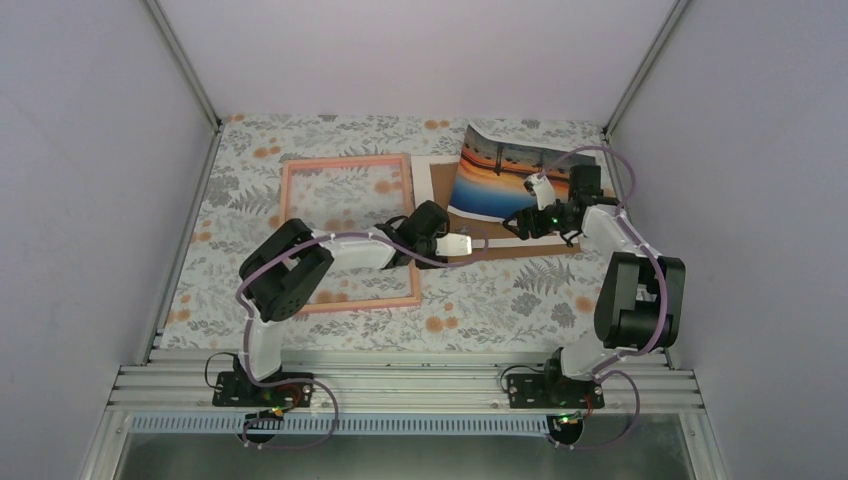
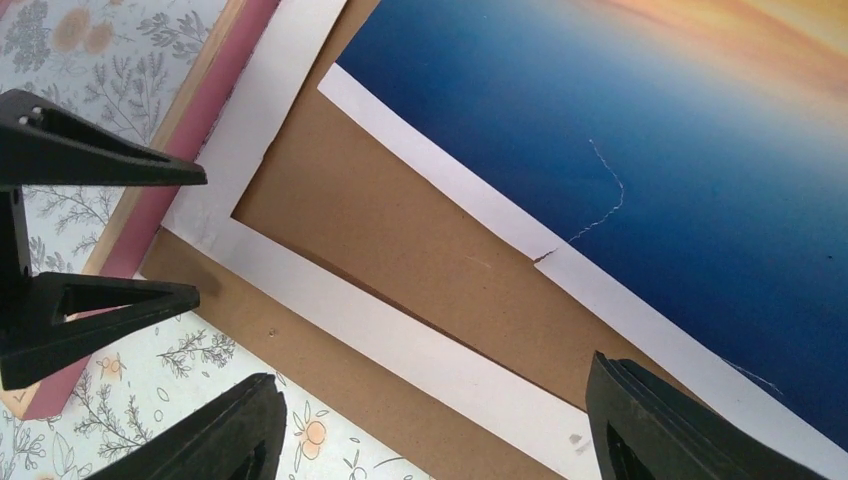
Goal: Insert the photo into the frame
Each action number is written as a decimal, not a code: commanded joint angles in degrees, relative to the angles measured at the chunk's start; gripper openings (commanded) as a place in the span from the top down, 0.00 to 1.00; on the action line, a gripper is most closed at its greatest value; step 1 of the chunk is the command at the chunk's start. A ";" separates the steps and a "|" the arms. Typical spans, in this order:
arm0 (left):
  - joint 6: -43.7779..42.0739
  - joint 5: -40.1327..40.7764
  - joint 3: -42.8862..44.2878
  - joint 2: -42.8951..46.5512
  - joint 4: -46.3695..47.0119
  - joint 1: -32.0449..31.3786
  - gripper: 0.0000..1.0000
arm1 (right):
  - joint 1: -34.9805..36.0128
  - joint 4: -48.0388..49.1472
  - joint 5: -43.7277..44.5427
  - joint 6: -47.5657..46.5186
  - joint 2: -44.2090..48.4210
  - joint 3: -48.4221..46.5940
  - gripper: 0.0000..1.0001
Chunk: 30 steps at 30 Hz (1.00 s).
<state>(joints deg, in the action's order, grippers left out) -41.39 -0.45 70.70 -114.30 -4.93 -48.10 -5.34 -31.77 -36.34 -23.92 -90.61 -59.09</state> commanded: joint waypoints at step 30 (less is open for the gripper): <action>-21.82 27.34 -11.16 -5.70 38.21 -8.46 0.97 | -1.47 1.72 -0.95 -0.69 3.83 1.55 0.26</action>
<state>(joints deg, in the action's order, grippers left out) -60.18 25.17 59.72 -119.02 26.59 -56.12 -6.13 -30.26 -36.34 -23.81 -89.19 -57.25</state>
